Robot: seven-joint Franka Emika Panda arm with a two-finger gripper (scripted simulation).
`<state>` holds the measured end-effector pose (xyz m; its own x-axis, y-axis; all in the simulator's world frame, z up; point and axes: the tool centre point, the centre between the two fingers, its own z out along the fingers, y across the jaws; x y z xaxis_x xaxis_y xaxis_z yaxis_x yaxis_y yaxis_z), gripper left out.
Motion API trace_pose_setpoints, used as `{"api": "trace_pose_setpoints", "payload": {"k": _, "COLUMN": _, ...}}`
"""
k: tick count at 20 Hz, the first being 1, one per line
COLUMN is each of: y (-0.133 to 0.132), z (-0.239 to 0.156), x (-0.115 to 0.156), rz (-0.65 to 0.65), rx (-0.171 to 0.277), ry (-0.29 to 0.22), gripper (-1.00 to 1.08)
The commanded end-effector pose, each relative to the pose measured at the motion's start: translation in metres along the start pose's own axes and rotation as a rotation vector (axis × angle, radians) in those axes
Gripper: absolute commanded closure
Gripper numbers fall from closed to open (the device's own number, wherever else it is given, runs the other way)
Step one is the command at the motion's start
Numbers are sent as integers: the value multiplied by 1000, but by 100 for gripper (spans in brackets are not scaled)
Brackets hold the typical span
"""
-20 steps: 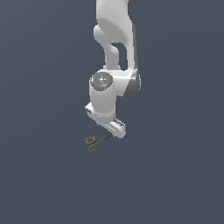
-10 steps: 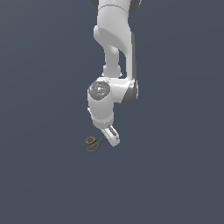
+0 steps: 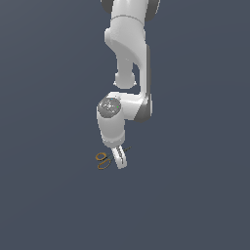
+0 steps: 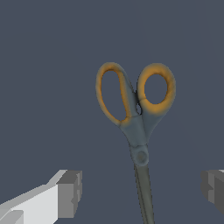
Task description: Pick up the object and move it to a goal position.
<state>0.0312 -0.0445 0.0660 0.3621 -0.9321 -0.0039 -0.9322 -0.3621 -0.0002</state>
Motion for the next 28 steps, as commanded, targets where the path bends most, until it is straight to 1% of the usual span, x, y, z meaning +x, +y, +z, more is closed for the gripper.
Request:
{"api": "trace_pose_setpoints", "payload": {"k": 1, "y": 0, "z": 3, "x": 2, "rz": 39, "rx": 0, "ry": 2, "gripper": -92}}
{"api": "trace_pose_setpoints", "payload": {"k": 7, "y": 0, "z": 8, "x": 3, "rz": 83, "rx": 0, "ry": 4, "gripper": -92}}
{"api": "trace_pose_setpoints", "payload": {"k": 13, "y": 0, "z": 11, "x": 3, "rz": 82, "rx": 0, "ry": 4, "gripper": -92}}
{"api": "trace_pose_setpoints", "payload": {"k": 22, "y": 1, "z": 51, "x": 3, "rz": 87, "rx": 0, "ry": 3, "gripper": -92}}
{"api": "trace_pose_setpoints", "payload": {"k": 27, "y": 0, "z": 58, "x": 4, "rz": 87, "rx": 0, "ry": 3, "gripper": -92}}
{"api": "trace_pose_setpoints", "payload": {"k": 28, "y": 0, "z": 58, "x": 4, "rz": 87, "rx": 0, "ry": 3, "gripper": 108}}
